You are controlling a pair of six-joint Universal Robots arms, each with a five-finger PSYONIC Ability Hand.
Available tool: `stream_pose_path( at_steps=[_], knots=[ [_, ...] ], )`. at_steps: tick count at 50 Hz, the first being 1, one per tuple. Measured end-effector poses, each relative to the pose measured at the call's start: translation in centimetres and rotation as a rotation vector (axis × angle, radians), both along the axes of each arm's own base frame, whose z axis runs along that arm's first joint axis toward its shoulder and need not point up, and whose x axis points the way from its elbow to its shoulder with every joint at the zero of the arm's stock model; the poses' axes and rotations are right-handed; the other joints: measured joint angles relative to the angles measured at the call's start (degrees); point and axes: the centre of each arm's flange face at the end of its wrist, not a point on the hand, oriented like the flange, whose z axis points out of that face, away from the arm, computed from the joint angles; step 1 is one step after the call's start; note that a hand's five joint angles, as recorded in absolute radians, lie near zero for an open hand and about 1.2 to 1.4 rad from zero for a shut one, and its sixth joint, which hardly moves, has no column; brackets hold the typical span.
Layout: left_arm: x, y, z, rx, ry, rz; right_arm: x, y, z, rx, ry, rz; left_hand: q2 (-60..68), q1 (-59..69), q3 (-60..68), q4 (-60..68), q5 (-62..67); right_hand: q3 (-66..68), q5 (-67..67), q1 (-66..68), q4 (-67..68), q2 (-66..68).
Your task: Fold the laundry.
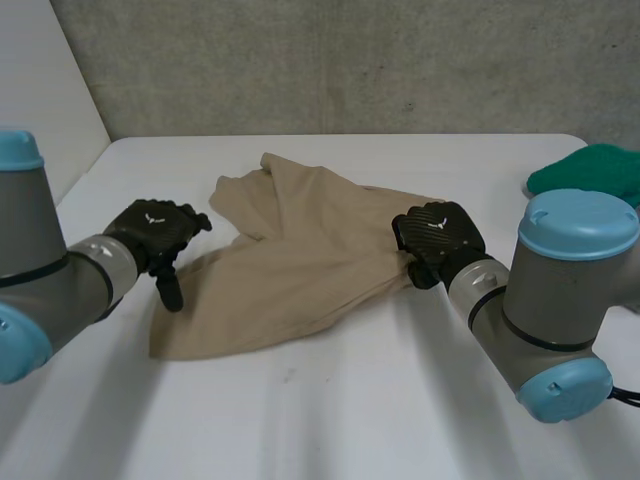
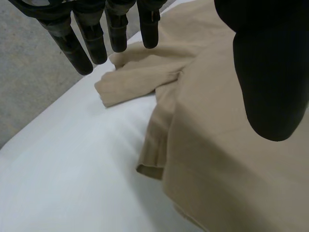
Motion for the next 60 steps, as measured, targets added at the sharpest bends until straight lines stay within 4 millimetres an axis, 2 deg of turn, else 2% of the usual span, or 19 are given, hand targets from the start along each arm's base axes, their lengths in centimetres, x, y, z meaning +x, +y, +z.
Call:
stream_pose_path(
  at_steps=[12,22,43,46,47,49,55,60],
  knots=[
    [0.8,2.4,-2.2,0.080,-0.020,-0.007,0.4,-0.3,0.2,0.025,-0.013,-0.008,0.99,0.36,0.36,1.01,0.46,0.00,0.00,0.00,0.06,0.00],
    [1.0,5.0,-3.9,0.127,-0.038,-0.034,0.9,-0.8,0.9,0.033,-0.058,-0.025,18.03,17.84,17.28,18.36,17.27,0.00,0.00,0.00,0.13,0.00],
    [1.1,3.0,-8.4,0.042,-0.167,-0.085,0.8,-0.5,0.2,0.060,-0.042,-0.025,18.66,18.03,17.75,18.89,17.69,0.00,0.00,0.89,0.14,0.00],
    [1.1,2.7,-8.6,0.030,-0.178,-0.091,0.8,-0.5,0.3,0.059,-0.043,-0.026,28.15,27.64,27.26,28.30,27.07,0.00,0.00,0.88,0.14,0.00],
    [1.1,2.6,-8.6,0.023,-0.180,-0.091,0.8,-0.5,0.3,0.058,-0.044,-0.026,45.94,35.14,44.88,46.05,44.51,0.00,0.00,0.90,0.14,0.00],
    [1.1,2.3,-8.5,0.004,-0.181,-0.087,0.7,-0.5,0.3,0.057,-0.044,-0.027,53.88,35.43,52.54,53.74,52.21,0.00,0.00,0.90,0.14,0.00],
    [1.2,1.6,-7.4,-0.061,-0.171,-0.065,0.6,-0.4,0.8,0.046,-0.046,-0.026,56.22,35.47,55.12,56.33,54.94,0.00,0.00,0.90,0.14,0.00],
    [1.2,2.0,-5.2,-0.115,-0.145,-0.053,0.2,-0.1,2.0,0.012,-0.024,-0.022,56.22,35.47,55.12,56.33,54.94,0.00,0.00,0.90,0.14,0.00]
  ],
)
